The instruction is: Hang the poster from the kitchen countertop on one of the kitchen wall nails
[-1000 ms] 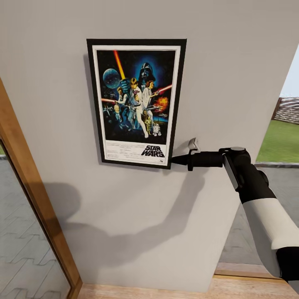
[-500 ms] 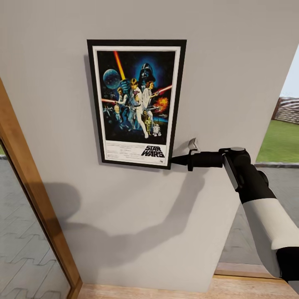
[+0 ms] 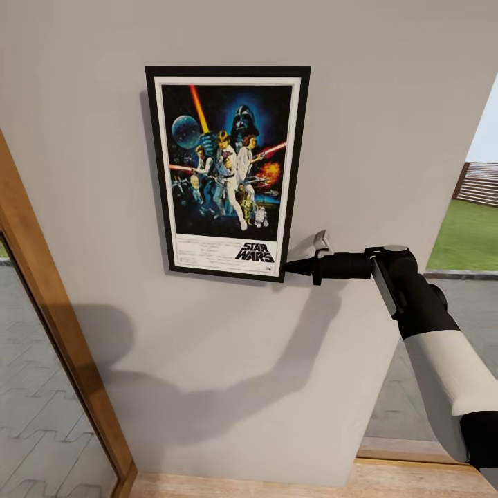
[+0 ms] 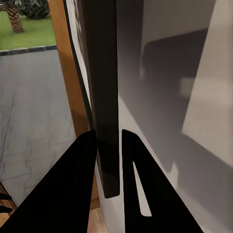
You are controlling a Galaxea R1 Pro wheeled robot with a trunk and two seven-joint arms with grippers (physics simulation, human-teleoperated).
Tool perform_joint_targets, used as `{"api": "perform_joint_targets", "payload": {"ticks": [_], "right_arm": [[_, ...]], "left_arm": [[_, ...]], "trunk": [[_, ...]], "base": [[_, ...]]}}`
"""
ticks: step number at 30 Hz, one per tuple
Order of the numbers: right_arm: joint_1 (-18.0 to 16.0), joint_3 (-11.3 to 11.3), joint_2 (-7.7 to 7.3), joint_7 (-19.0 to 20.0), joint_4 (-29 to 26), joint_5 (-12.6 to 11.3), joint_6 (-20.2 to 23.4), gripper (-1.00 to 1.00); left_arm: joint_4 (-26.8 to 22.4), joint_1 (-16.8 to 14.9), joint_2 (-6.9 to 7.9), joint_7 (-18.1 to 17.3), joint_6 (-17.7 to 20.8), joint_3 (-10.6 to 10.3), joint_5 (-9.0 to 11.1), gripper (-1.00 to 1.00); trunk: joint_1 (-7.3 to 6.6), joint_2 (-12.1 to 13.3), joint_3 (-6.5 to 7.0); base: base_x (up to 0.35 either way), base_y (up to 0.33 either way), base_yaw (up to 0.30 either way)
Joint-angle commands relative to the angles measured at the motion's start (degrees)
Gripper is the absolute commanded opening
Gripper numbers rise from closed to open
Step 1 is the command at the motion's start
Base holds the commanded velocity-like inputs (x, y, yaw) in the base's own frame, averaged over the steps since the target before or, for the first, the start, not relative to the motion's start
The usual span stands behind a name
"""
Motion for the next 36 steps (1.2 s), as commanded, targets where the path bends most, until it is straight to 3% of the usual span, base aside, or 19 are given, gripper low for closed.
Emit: {"api": "perform_joint_targets", "payload": {"ticks": [1,36], "right_arm": [[-0.03,0.07,-0.04,0.11,-0.01,-0.18,0.61,-1.0],[0.06,0.07,-0.02,-0.04,0.06,-0.18,0.46,-1.0]], "left_arm": [[0.08,-0.03,0.0,-0.14,-0.28,-0.18,0.15,1.0],[0.08,0.28,0.11,-0.1,-0.28,-0.25,0.15,1.0]], "trunk": [[0.02,-0.05,-0.03],[0.02,-0.05,-0.03]], "base": [[0.0,0.0,0.0],[0.0,0.0,0.0]]}}
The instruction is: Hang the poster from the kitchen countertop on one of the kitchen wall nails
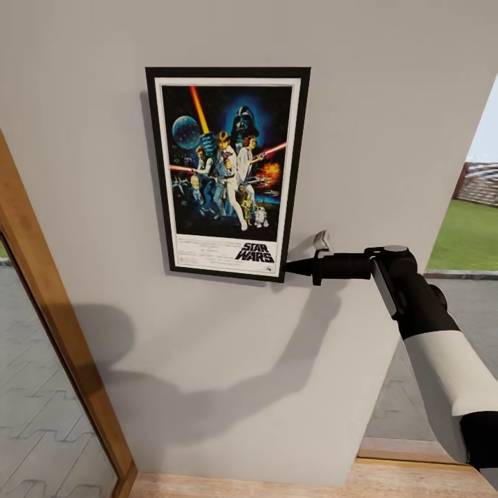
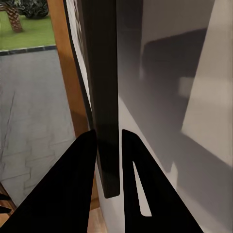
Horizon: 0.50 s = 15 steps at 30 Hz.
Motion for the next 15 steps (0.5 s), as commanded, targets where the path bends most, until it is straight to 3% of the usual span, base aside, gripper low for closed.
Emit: {"api": "perform_joint_targets", "payload": {"ticks": [1,10,15], "right_arm": [[-0.02,0.07,-0.04,0.1,0.0,-0.16,0.6,-1.0],[-0.02,0.07,-0.04,0.12,0.01,-0.16,0.62,-1.0],[-0.02,0.07,-0.04,0.09,0.01,-0.11,0.63,-1.0]], "left_arm": [[0.08,-0.01,0.03,-0.14,-0.28,-0.21,0.15,1.0],[0.08,0.01,0.06,-0.14,-0.28,-0.22,0.15,1.0],[0.08,0.02,0.07,-0.14,-0.28,-0.22,0.15,1.0]], "trunk": [[0.02,-0.05,-0.03],[0.02,-0.05,-0.03],[0.02,-0.05,-0.03]], "base": [[0.0,0.0,0.0],[0.0,0.002,0.0],[0.0,0.124,0.0]]}}
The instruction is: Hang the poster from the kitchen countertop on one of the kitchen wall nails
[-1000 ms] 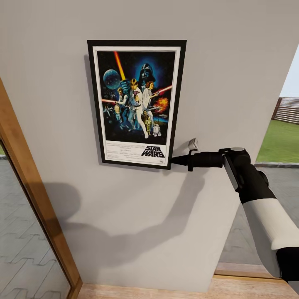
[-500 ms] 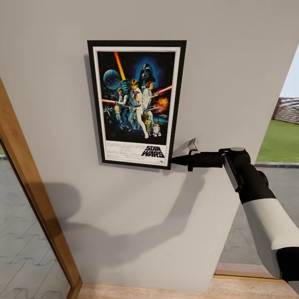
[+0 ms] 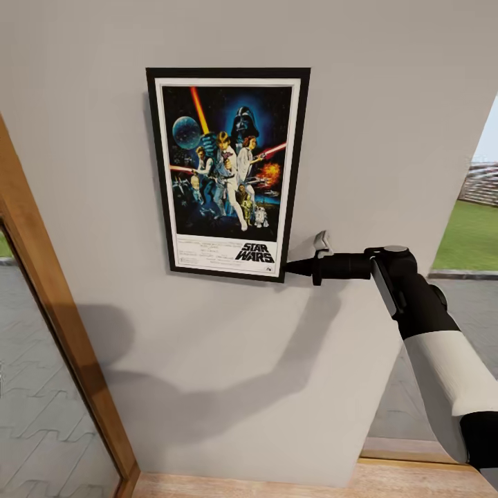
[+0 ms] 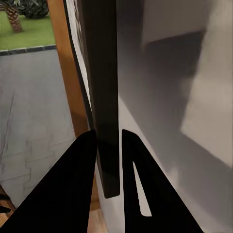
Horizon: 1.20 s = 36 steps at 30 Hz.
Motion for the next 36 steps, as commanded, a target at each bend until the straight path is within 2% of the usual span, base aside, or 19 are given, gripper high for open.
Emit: {"api": "perform_joint_targets", "payload": {"ticks": [1,36], "right_arm": [[-0.03,0.08,-0.03,0.1,-0.01,-0.16,0.63,-1.0],[-0.03,0.08,-0.03,0.1,-0.01,-0.15,0.57,-1.0]], "left_arm": [[0.08,-0.03,0.01,-0.14,-0.26,-0.19,0.15,1.0],[0.08,-0.02,0.01,-0.14,-0.26,-0.19,0.15,1.0]], "trunk": [[0.02,-0.05,-0.03],[0.02,-0.05,-0.03]], "base": [[0.0,0.085,0.0],[0.012,0.02,0.0]]}}
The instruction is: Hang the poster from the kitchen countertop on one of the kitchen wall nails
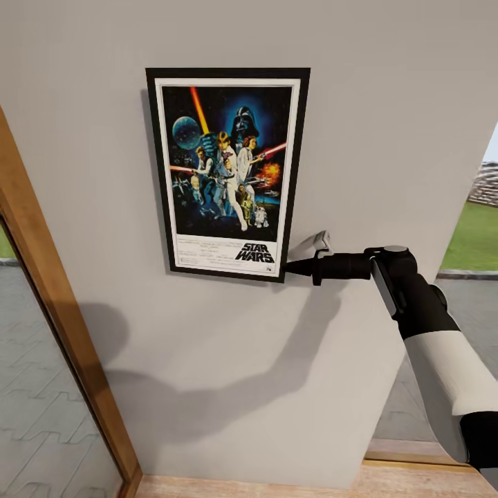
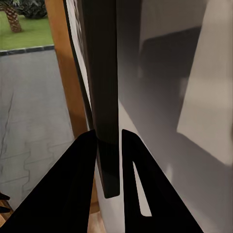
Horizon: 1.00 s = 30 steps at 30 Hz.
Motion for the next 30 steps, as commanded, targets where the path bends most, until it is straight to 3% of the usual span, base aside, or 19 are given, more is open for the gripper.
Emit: {"api": "perform_joint_targets", "payload": {"ticks": [1,30], "right_arm": [[-0.03,0.07,-0.04,0.11,-0.01,-0.17,0.6,-1.0],[-0.03,0.07,-0.04,0.11,-0.01,-0.25,0.61,-1.0]], "left_arm": [[0.08,-0.03,0.01,-0.14,-0.28,-0.19,0.15,1.0],[0.08,-0.03,0.01,-0.14,-0.28,-0.19,0.15,1.0]], "trunk": [[0.02,-0.05,-0.03],[0.02,-0.05,-0.03]], "base": [[0.0,0.0,0.0],[0.0,0.0,0.0]]}}
